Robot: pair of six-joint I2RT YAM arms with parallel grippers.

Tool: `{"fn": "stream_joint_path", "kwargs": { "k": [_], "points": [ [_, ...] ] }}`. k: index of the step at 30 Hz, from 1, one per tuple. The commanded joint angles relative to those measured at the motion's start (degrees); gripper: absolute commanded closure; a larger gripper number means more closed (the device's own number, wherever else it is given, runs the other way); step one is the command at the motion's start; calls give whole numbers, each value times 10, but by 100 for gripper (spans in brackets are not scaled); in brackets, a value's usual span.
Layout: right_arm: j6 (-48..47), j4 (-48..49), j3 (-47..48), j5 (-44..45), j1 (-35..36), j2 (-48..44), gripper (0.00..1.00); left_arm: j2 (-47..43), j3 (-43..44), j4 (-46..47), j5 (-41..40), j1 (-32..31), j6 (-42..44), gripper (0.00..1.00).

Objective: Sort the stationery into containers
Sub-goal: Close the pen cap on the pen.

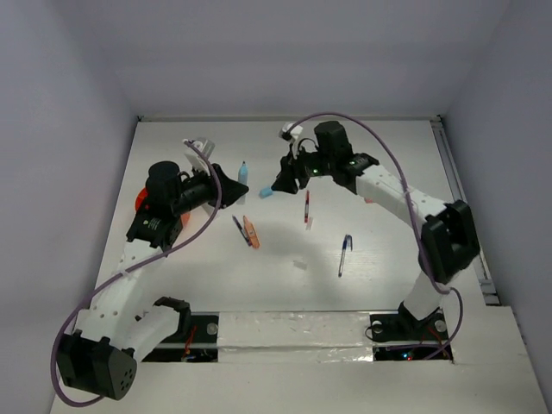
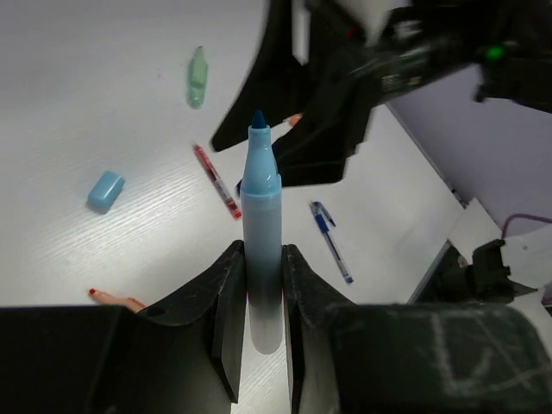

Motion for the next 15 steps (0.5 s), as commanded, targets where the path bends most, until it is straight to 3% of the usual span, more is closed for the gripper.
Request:
{"fn": "stream_joint_path", "kwargs": {
  "k": [1,3,6,9,15],
  "points": [
    [-137,-134,84,-1,-4,65,40,-24,-23,101,121,30,-31,100],
    [-177,-195,145,39,2,122,26,-34,-37,135,141,44,-65,100],
    [-243,-266,201,72,18,176,19,-46,-24,137,117,49,-70,100],
    [-269,-287,256,104,24,231,17,-59,19,103,66,54,-58,100],
    [-307,-312,358,171,43,322,14,-45,51,124,68,44,-68,100]
  ]
}}
